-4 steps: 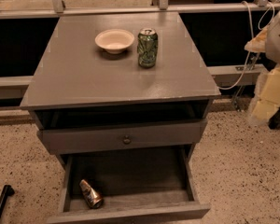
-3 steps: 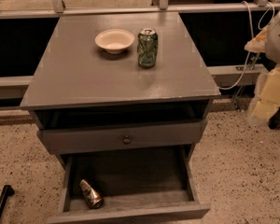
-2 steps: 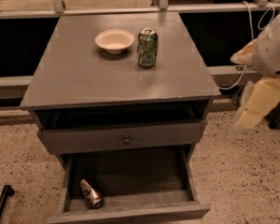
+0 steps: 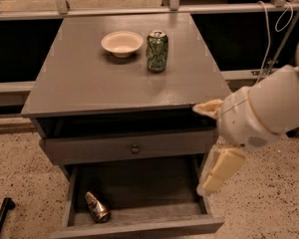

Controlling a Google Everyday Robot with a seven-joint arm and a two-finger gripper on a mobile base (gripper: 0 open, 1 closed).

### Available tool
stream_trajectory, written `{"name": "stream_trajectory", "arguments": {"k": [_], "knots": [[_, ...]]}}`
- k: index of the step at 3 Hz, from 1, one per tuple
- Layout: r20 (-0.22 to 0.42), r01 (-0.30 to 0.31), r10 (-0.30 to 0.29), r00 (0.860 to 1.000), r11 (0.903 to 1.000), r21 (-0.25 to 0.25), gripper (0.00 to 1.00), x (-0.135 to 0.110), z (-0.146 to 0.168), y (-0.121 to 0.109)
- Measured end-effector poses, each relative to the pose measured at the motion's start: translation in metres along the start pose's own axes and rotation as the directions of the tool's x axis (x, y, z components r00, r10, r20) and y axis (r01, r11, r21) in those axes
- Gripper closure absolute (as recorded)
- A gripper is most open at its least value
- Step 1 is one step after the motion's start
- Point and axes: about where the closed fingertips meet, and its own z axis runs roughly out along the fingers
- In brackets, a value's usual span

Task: Pick orange can from middle drawer and place on counter

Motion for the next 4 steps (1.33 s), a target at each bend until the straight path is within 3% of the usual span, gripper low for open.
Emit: {"name": "stream_trajectory", "arguments": {"k": [1,2,3,4], "knots": [[-0.001,0.085,-0.085,0.996,0.9963,-0.014,0.00,-0.003,0.007,0.005],[0.079,0.012,-0.010,0.997,0.9995,-0.030,0.00,-0.014,0.036,0.002],[0.235,-0.058,0.069,0.970,0.9968,-0.055,0.00,-0.030,0.096,0.019],[0.325,-0.057,0.082,0.942,0.9948,-0.084,0.00,-0.045,0.158,0.040]]}}
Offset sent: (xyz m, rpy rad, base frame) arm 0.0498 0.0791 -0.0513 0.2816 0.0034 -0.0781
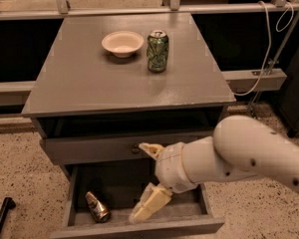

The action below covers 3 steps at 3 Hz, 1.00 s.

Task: Pick orange can from middle drawer and place on counter

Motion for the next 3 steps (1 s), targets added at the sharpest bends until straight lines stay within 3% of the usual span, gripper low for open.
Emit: {"name": "stream_trajectory", "arguments": {"k": [1,2,3], "knots": [[0.074,0.042,-0.041,0.996,0.9990,-0.017,0.00,0.021,0.069,-0.003],[0.110,-0.005,0.003,0.994,0.9997,0.023,0.00,0.040,0.090,-0.021],[0.114,0.041,-0.038,0.993,0.9988,-0.028,0.00,0.038,0.104,-0.013]]}}
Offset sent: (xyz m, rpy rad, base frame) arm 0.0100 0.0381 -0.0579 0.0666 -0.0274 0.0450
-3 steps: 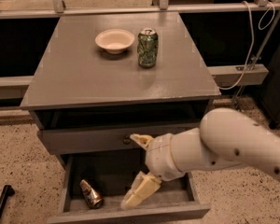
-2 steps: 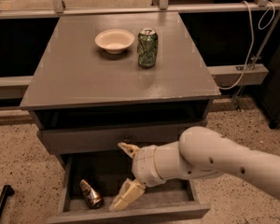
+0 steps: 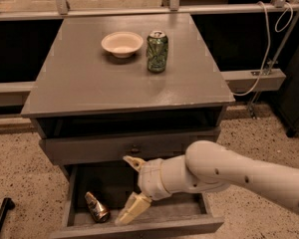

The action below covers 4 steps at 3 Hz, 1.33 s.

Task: Pick orange can from middle drawer and place on counter

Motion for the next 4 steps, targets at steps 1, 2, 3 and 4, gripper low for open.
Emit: {"name": "stream_trajectory", "arguments": {"k": [1,2,3,4], "knots": [[0.028,0.006,-0.004,1.000,0.9979,-0.064,0.00,0.017,0.052,0.000],[0.048,-0.051,0.056,0.997,0.9934,-0.103,0.00,0.045,0.113,0.007],[0.039,-0.103,0.106,0.994,0.9924,-0.067,0.00,0.081,0.156,0.004],[0.082,-0.160,0.160,0.984,0.9871,0.000,0.00,0.111,0.179,-0.004]]}}
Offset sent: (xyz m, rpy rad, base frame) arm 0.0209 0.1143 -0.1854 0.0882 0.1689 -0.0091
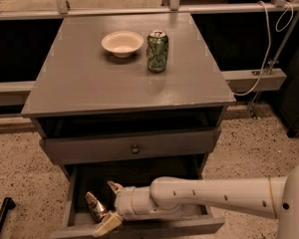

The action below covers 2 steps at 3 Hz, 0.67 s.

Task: Pick orange can from middle drawer and place on counter

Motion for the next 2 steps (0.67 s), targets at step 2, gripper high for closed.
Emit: {"name": "stream_trajectory", "arguments": {"k": [2], "knots": [[0.095,-0.135,0.133,0.987,0.9906,0.019,0.00,-0.005,0.001,-0.030]]}}
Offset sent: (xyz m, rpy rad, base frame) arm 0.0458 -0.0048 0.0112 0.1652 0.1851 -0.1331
